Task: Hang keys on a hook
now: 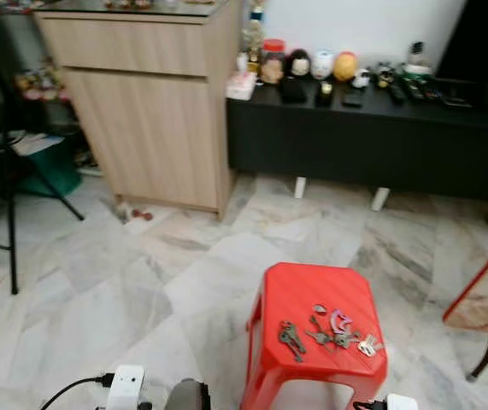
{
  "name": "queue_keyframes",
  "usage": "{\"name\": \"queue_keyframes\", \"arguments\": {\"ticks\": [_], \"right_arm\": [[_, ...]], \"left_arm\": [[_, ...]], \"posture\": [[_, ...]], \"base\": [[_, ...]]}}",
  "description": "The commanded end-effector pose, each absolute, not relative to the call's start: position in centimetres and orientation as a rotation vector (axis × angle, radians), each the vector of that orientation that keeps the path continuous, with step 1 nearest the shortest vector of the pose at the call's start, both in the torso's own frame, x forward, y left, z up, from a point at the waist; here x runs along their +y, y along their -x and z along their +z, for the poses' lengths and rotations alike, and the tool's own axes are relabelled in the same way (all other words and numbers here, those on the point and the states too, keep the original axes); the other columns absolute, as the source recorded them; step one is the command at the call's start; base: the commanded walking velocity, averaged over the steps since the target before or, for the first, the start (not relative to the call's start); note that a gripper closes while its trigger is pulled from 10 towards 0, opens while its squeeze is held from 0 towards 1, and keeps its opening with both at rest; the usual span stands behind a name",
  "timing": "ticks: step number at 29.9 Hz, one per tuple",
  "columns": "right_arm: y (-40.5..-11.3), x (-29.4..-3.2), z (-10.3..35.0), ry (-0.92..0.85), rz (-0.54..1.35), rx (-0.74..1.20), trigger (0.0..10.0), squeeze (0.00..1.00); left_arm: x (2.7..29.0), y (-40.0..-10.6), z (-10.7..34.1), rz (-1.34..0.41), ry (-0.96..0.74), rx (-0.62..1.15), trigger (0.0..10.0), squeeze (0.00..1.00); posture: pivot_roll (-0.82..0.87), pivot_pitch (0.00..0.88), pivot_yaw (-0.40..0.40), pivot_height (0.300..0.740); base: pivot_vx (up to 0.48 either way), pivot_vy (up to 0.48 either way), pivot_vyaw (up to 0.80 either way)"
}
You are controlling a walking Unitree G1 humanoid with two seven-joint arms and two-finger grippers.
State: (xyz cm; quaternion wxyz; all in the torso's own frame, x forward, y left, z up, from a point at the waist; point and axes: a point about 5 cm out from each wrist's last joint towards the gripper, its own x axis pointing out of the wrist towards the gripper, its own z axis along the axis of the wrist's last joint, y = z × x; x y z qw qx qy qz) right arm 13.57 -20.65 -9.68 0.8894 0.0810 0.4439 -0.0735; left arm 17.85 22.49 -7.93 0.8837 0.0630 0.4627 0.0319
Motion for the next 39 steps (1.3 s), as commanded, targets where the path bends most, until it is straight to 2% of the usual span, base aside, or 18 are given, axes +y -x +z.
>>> {"name": "queue_keyframes", "arguments": {"ticks": [1, 5, 6, 7, 9, 13, 15, 23, 31, 39], "right_arm": [[-13.4, -21.0, -9.7, -0.114, -0.132, 0.926, 10.0, 0.00], [-13.4, -21.0, -9.6, -0.118, -0.131, 0.916, 10.0, 0.00], [-16.6, -20.5, -8.3, -0.099, -0.096, 0.794, 10.0, 0.00], [-21.5, -19.4, -5.8, -0.086, -0.055, 0.641, 10.0, 0.00], [-23.9, -18.9, -4.3, -0.073, -0.047, 0.568, 10.0, 0.00], [-25.2, -18.5, -3.4, -0.063, -0.038, 0.534, 10.0, 0.00], [-25.2, -18.5, -3.4, -0.070, -0.040, 0.537, 10.0, 0.00], [-25.2, -18.7, -3.5, -0.111, -0.060, 0.551, 10.0, 0.00], [-23.3, -20.1, -4.9, -0.096, -0.134, 0.651, 10.0, 0.00], [-22.4, -19.4, -5.7, -0.065, -0.100, 0.706, 10.0, 0.00]], "left_arm": [[22.3, -18.2, -7.8, 0.059, -0.137, 0.956, 10.0, 0.00], [22.2, -18.2, -7.8, 0.060, -0.135, 0.954, 10.0, 0.00], [22.2, -18.3, -7.8, 0.060, -0.135, 0.953, 10.0, 0.00], [22.2, -18.2, -7.8, 0.060, -0.134, 0.953, 10.0, 0.00], [22.1, -18.2, -7.8, 0.060, -0.134, 0.953, 10.0, 0.00], [22.1, -18.2, -7.9, 0.065, -0.135, 0.954, 10.0, 0.00], [22.1, -18.2, -7.9, 0.065, -0.135, 0.954, 10.0, 0.00], [22.1, -18.1, -7.9, 0.079, -0.125, 0.951, 10.0, 0.00], [22.0, -18.2, -7.9, 0.072, -0.129, 0.945, 10.0, 0.00], [22.0, -18.2, -7.8, 0.091, -0.102, 0.936, 10.0, 0.00]], "posture": [[-0.01, 0.000, -0.030, 0.638], [-0.01, 0.000, -0.030, 0.638], [-0.01, 0.000, -0.031, 0.638], [0.00, 0.000, -0.032, 0.638], [0.00, 0.000, -0.032, 0.638], [0.00, 0.000, -0.035, 0.638], [0.01, 0.000, -0.036, 0.638], [0.00, 0.000, -0.048, 0.638], [0.01, 0.000, -0.045, 0.638], [0.02, 0.000, -0.048, 0.638]], "base": [[0.000, 0.000, 0.00], [0.000, 0.000, 0.00], [0.000, 0.000, 0.00], [0.000, 0.000, 0.00], [0.000, 0.000, 0.00], [0.000, 0.000, 0.80], [0.000, 0.000, 0.80], [0.000, 0.000, 0.00], [0.000, 0.000, 0.00], [0.000, 0.000, 0.00]]}}
